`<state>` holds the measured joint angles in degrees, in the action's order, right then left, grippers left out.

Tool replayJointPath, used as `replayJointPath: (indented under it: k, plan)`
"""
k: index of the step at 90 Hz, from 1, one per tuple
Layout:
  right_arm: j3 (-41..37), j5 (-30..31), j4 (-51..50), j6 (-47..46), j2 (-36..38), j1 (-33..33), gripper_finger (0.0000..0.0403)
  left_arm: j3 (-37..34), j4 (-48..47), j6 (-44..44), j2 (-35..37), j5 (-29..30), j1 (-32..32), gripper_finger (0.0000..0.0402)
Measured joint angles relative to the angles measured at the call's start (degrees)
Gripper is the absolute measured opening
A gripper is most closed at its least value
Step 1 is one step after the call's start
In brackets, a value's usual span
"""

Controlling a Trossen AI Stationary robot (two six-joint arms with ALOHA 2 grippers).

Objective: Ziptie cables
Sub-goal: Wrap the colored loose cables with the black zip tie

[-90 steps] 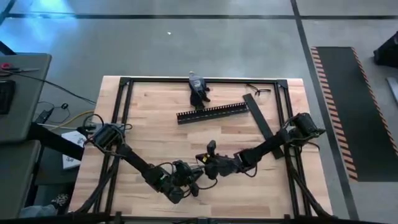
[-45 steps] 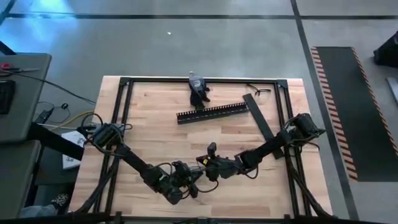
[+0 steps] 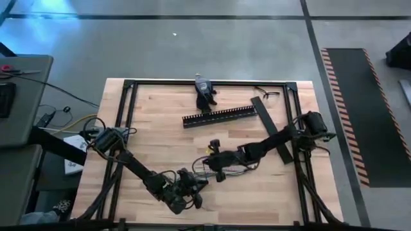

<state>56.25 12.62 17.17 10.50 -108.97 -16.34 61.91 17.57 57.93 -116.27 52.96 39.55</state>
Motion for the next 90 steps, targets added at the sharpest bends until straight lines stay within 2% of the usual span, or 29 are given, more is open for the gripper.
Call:
replayJointPath:
  k: [12,42,67,90]
  plan:
    - [0.00,-2.46,-0.66,-0.36,0.00,0.81,0.0012,0.00,-0.14,-0.04,0.00,-0.34,-0.11,0.0000]
    - [0.00,-12.07,1.37,-3.23,-1.64,3.84,0.0093,0.00,-0.19,-1.20,-0.01,-0.36,-0.24,0.0000]
    - [-0.34,-17.07,5.50,-5.47,-2.82,5.66,0.0098,0.00,-0.21,-1.72,-0.02,-0.36,-0.24,0.0000]
    - [-3.06,-18.57,8.88,-9.64,-2.82,8.33,0.0098,0.00,-0.19,-2.12,-0.02,-0.36,-0.28,0.0000]
